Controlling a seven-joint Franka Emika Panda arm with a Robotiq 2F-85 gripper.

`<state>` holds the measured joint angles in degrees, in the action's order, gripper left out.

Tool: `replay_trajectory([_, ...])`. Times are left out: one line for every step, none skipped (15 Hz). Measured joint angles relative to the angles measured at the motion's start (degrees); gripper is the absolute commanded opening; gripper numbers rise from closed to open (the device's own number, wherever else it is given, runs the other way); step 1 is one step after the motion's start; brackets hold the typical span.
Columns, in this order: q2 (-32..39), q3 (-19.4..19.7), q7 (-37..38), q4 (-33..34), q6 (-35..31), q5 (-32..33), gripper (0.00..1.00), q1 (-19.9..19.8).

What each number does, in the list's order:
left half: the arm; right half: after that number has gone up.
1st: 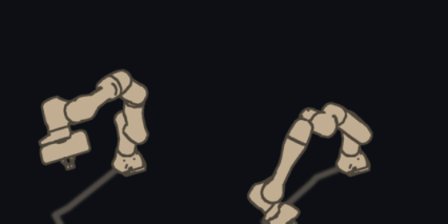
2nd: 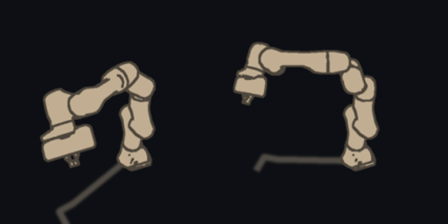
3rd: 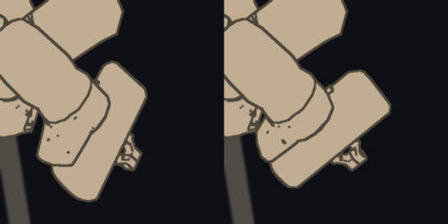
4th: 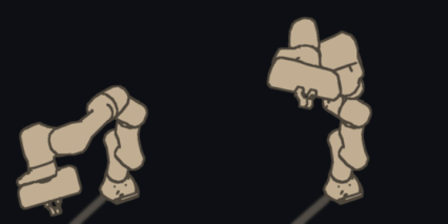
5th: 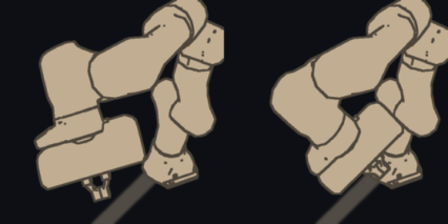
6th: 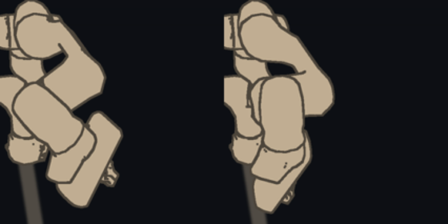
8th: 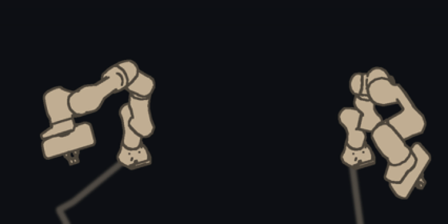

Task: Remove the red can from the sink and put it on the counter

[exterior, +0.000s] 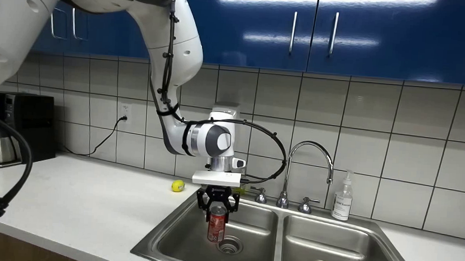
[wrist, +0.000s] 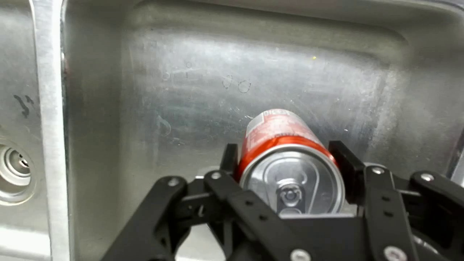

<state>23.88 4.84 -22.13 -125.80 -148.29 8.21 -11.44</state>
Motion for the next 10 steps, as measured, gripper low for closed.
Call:
replay_trajectory([-1.1, 0.0, -0.3, -0.8, 0.0, 0.2, 0.39, 0.2])
replay_trajectory([-2.1, -0.1, -0.7, -1.7, 0.0, 0.2, 0.39, 0.4])
replay_trajectory([-3.2, -0.3, -1.3, -2.5, 0.0, 0.3, 0.39, 0.5])
replay_trajectory([-4.2, -0.5, -1.9, -3.4, 0.0, 0.3, 0.39, 0.6])
replay_trajectory([-5.1, -0.7, -2.4, -4.2, 0.0, 0.3, 0.39, 0.8])
replay_trajectory([-6.0, -0.9, -2.8, -5.0, 0.0, 0.3, 0.39, 1.0])
replay_trajectory([-6.7, -1.3, -3.4, -5.7, 0.0, 0.3, 0.39, 1.2])
replay_trajectory([-7.5, -1.6, -3.9, -6.5, 0.0, 0.3, 0.39, 1.6])
replay_trajectory([-8.2, -2.0, -4.3, -7.1, 0.0, 0.3, 0.39, 2.0])
replay_trajectory([-8.8, -2.3, -4.6, -7.8, 0.0, 0.3, 0.39, 2.4])
